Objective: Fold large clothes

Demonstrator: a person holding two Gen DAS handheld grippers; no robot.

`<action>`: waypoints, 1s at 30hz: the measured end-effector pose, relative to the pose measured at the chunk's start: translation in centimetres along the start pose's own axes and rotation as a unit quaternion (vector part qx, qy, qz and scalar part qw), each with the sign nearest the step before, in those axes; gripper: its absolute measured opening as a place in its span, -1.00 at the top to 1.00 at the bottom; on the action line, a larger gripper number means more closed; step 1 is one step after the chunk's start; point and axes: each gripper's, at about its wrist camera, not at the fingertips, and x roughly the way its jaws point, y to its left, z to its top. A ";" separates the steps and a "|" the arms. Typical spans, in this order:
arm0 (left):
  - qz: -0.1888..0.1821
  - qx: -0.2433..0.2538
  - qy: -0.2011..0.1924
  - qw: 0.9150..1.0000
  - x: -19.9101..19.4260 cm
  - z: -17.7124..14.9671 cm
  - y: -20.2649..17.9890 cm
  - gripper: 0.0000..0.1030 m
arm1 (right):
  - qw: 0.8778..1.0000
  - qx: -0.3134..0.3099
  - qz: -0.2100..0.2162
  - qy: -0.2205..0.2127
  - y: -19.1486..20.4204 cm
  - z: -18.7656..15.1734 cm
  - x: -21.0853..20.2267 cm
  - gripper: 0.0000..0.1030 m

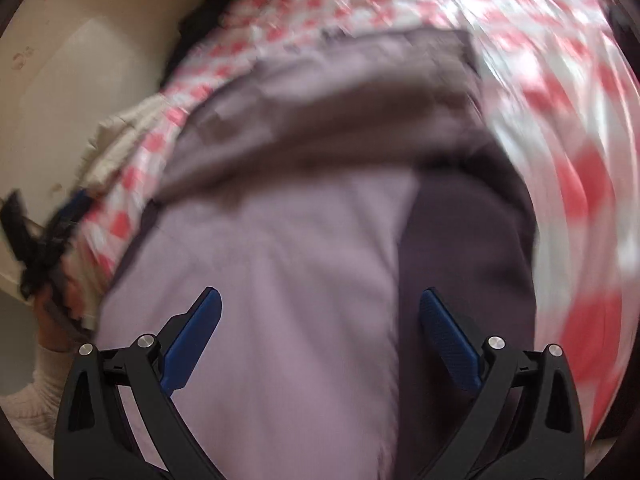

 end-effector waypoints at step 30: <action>0.003 0.035 -0.032 0.999 -11.2 -4.8 -1.1 -0.75 | 0.983 0.122 0.110 0.076 -7.0 -14.8 -8.7 -0.86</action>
